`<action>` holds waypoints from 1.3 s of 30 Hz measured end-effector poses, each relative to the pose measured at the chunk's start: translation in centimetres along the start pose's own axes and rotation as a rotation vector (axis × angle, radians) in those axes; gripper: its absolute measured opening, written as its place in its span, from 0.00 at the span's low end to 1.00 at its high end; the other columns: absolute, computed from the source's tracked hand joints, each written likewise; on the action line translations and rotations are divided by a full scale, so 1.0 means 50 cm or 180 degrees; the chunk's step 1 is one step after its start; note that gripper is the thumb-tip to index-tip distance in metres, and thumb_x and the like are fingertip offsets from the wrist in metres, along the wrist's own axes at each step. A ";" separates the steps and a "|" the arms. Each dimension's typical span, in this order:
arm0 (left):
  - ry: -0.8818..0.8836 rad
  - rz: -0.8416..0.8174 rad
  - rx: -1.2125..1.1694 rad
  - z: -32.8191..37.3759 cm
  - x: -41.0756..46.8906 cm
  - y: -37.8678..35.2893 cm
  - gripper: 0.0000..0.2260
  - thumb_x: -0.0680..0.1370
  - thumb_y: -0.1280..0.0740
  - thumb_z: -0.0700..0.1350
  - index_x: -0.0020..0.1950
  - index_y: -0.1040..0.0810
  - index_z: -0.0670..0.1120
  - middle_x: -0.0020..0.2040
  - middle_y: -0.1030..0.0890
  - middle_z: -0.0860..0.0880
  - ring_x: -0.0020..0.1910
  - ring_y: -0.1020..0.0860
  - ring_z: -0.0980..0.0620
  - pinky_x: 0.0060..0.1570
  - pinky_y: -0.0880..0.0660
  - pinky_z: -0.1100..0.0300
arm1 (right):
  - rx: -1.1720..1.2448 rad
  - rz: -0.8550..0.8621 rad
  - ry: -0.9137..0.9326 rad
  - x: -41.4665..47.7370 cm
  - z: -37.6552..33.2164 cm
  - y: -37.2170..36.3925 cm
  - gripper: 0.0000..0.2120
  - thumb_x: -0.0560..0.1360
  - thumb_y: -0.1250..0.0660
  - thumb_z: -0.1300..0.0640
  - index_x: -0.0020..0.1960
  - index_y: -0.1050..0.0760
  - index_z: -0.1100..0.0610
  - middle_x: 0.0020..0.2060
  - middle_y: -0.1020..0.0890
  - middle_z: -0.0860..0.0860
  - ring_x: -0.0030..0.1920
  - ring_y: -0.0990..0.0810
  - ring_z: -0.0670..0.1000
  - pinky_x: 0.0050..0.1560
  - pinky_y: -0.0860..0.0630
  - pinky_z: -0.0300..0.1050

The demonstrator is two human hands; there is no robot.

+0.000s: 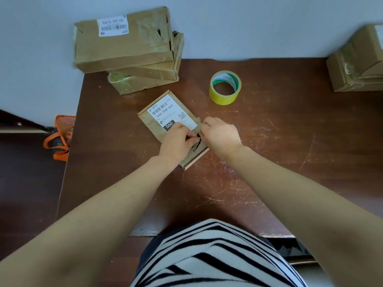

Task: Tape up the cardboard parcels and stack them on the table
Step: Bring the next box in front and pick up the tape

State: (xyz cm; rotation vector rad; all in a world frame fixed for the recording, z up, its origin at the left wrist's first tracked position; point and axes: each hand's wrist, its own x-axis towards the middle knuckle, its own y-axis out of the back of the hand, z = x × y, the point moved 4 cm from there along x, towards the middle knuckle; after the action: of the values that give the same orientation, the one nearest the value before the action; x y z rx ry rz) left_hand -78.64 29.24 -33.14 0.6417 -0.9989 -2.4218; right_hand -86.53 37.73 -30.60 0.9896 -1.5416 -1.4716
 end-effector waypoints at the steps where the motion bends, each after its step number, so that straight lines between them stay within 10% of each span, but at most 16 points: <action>1: 0.0016 -0.0005 0.0005 0.001 0.000 -0.001 0.07 0.76 0.30 0.45 0.50 0.18 0.43 0.49 0.29 0.51 0.45 0.30 0.55 0.45 0.36 0.66 | -0.0003 0.0017 0.0034 0.000 -0.005 0.001 0.22 0.38 0.17 0.62 0.29 0.22 0.59 0.25 0.26 0.50 0.24 0.26 0.50 0.20 0.43 0.30; 6: 0.0049 0.0013 0.0020 0.004 -0.001 -0.002 0.06 0.76 0.30 0.44 0.48 0.18 0.43 0.49 0.29 0.50 0.45 0.29 0.54 0.46 0.33 0.62 | 0.0080 -0.0038 -0.0021 0.004 -0.007 -0.001 0.20 0.42 0.17 0.61 0.30 0.22 0.59 0.27 0.24 0.50 0.27 0.23 0.50 0.21 0.42 0.30; 11: 0.0073 0.0034 -0.0033 0.006 -0.004 -0.002 0.06 0.76 0.30 0.44 0.48 0.18 0.43 0.50 0.27 0.48 0.47 0.27 0.51 0.48 0.31 0.60 | 0.0101 -0.0556 -0.0305 -0.001 0.024 -0.045 0.12 0.76 0.36 0.61 0.59 0.27 0.60 0.54 0.26 0.52 0.55 0.28 0.53 0.31 0.39 0.44; 18: 0.0132 0.0048 -0.0010 0.009 -0.004 -0.003 0.05 0.76 0.30 0.44 0.47 0.18 0.43 0.51 0.27 0.48 0.47 0.25 0.50 0.47 0.31 0.61 | 0.0685 0.0151 0.0214 -0.028 0.018 -0.013 0.16 0.50 0.20 0.72 0.34 0.19 0.63 0.35 0.19 0.57 0.35 0.21 0.58 0.19 0.27 0.43; 24: 0.0170 0.0044 0.0069 0.011 -0.005 -0.007 0.05 0.77 0.31 0.44 0.49 0.18 0.44 0.54 0.27 0.47 0.49 0.24 0.48 0.51 0.27 0.56 | 0.1055 0.0147 0.0230 -0.044 0.025 -0.023 0.11 0.62 0.26 0.72 0.44 0.18 0.64 0.43 0.19 0.60 0.42 0.21 0.61 0.24 0.24 0.50; 28: 0.0140 0.0105 0.0106 0.013 -0.007 -0.007 0.05 0.77 0.31 0.44 0.48 0.18 0.44 0.54 0.27 0.46 0.49 0.24 0.48 0.49 0.28 0.58 | 0.0951 -0.0081 0.0172 -0.051 0.043 -0.062 0.16 0.79 0.44 0.53 0.60 0.24 0.57 0.59 0.25 0.52 0.57 0.29 0.51 0.48 0.30 0.40; 34: 0.0156 0.0123 0.0135 0.013 -0.008 -0.007 0.05 0.76 0.31 0.44 0.50 0.18 0.44 0.55 0.27 0.46 0.51 0.25 0.48 0.48 0.31 0.62 | 0.1276 0.0209 0.0216 -0.077 0.025 -0.022 0.10 0.73 0.32 0.66 0.53 0.21 0.69 0.51 0.20 0.63 0.50 0.21 0.63 0.45 0.19 0.54; 39: 0.0165 0.0128 0.0077 0.012 -0.006 -0.006 0.06 0.76 0.30 0.45 0.51 0.20 0.46 0.55 0.27 0.46 0.53 0.25 0.48 0.53 0.28 0.57 | 0.1343 0.0115 0.0198 -0.095 0.021 -0.023 0.15 0.75 0.34 0.65 0.59 0.25 0.72 0.56 0.23 0.66 0.56 0.24 0.66 0.62 0.27 0.54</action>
State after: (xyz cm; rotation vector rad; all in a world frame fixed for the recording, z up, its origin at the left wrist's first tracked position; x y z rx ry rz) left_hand -78.81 29.90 -32.90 0.6827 -1.0117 -2.3496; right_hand -85.54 42.48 -31.89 1.2257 -1.8556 -1.0988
